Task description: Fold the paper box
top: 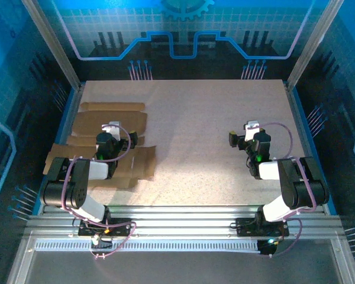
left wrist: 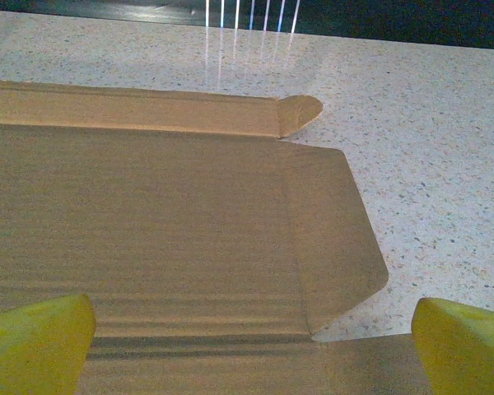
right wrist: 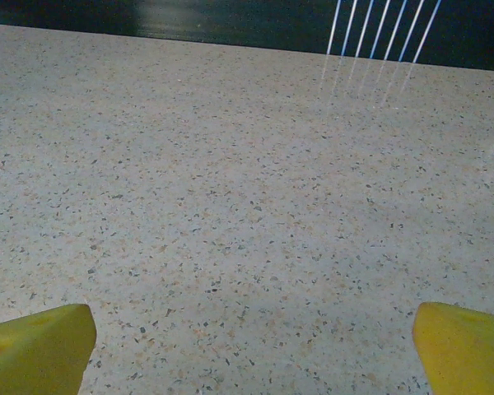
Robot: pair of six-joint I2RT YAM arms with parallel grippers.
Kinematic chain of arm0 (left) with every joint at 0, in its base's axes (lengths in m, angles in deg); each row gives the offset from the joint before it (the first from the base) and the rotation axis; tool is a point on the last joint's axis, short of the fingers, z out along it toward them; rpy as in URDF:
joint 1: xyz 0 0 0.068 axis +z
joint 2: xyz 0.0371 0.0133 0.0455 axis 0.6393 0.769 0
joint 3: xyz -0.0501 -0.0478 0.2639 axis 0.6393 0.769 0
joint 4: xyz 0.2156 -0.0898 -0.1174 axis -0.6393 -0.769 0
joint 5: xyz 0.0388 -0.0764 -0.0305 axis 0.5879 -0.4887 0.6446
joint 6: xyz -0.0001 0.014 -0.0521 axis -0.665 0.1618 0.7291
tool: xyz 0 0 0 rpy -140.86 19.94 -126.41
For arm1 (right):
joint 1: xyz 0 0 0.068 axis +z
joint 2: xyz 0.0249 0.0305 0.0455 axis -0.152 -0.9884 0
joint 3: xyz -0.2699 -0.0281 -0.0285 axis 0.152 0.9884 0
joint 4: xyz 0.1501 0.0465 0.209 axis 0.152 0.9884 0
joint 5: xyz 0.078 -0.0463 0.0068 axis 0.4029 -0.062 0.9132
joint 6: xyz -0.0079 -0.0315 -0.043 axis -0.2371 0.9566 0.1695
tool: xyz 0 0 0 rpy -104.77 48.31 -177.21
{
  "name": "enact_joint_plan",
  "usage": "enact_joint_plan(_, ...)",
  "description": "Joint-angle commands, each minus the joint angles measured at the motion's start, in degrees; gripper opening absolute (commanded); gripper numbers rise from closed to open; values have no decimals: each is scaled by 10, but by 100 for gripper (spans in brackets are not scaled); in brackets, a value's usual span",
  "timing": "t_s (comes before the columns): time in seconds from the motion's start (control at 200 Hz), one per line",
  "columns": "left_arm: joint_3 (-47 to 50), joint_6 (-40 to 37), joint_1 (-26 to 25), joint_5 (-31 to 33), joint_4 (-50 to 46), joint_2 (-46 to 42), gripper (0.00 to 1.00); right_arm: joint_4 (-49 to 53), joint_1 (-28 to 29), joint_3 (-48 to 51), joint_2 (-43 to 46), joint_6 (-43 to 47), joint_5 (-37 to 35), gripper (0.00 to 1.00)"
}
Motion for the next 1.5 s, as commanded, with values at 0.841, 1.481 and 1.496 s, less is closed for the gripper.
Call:
enact_joint_plan(0.841, 7, -15, 0, -6, 24, -8, 99, -14, 7, 2, 8, 3, -8, 100)
enact_joint_plan(1.481, -161, 202, -65, -64, -588, -272, 99, 516, 99, -183, 198, -249, 95, 100)
enact_joint_plan(1.496, -161, 210, -65, -71, -594, -276, 99, 517, 107, -184, 197, -254, 98, 100)
